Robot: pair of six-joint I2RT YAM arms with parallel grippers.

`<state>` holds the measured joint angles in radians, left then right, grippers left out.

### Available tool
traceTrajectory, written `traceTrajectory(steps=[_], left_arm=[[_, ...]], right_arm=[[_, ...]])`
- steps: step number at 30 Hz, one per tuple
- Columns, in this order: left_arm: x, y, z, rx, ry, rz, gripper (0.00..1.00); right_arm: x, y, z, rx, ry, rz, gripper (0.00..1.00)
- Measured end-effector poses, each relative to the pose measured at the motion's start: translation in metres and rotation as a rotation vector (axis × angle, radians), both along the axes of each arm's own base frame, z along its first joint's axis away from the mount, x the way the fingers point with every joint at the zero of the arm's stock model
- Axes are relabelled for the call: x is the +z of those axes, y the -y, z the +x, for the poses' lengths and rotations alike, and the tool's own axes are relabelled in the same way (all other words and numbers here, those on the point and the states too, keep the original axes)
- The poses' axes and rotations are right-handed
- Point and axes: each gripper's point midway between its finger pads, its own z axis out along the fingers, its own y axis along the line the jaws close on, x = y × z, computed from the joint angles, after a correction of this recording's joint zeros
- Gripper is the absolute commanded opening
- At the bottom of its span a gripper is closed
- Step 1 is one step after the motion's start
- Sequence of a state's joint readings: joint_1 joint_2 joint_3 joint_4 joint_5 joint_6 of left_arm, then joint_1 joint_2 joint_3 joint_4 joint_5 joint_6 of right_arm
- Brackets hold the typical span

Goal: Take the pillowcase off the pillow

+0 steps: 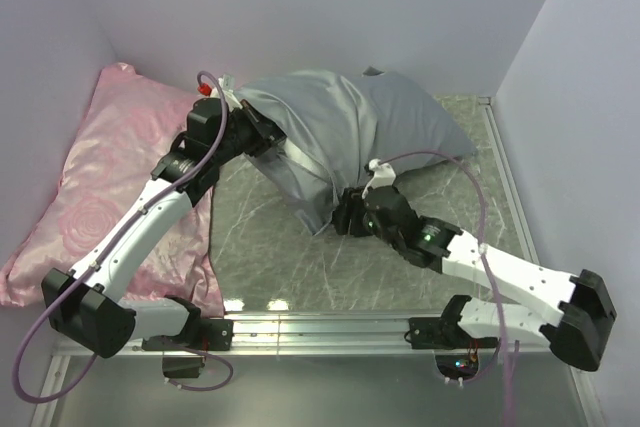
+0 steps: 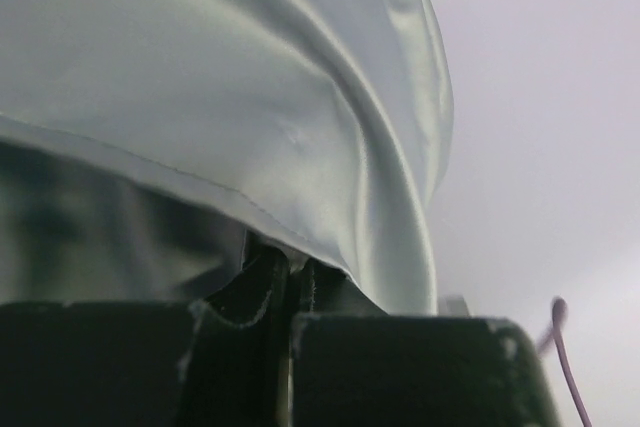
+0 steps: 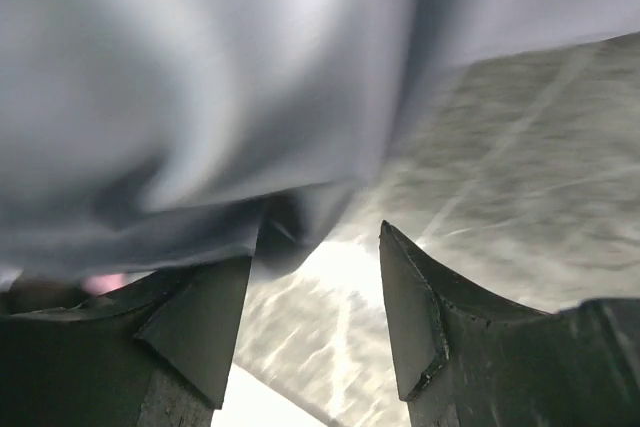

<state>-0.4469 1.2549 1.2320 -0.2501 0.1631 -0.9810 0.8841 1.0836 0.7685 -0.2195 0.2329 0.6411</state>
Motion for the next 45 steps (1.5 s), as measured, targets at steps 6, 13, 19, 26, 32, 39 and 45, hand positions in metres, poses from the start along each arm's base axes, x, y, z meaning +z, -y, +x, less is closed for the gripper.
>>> traceTrajectory(steps=[6, 13, 19, 26, 32, 39, 45], left_arm=[[0.001, 0.003, -0.001, 0.000, 0.006, 0.000, 0.00], [0.003, 0.009, -0.003, -0.005, 0.011, 0.003, 0.01], [0.005, 0.012, -0.002, -0.006, 0.019, 0.002, 0.01], [0.010, 0.017, -0.001, -0.010, 0.031, -0.002, 0.01], [0.015, 0.019, 0.001, -0.013, 0.030, -0.002, 0.01], [0.019, 0.025, -0.001, -0.035, 0.021, -0.001, 0.00], [0.018, 0.025, -0.003, -0.041, 0.015, 0.001, 0.00]], right_arm=[[0.056, -0.009, -0.044, 0.100, 0.120, 0.092, 0.62], [0.100, -0.022, -0.061, 0.156, 0.234, 0.113, 0.68], [0.094, -0.055, -0.047, 0.138, 0.264, -0.013, 0.61], [0.056, -0.062, -0.033, 0.096, 0.249, -0.160, 0.07], [0.028, -0.059, -0.030, 0.046, 0.215, -0.172, 0.05], [-0.039, -0.040, -0.029, -0.003, 0.136, -0.275, 0.06], [-0.061, -0.008, 0.015, -0.150, 0.043, -0.226, 0.06]])
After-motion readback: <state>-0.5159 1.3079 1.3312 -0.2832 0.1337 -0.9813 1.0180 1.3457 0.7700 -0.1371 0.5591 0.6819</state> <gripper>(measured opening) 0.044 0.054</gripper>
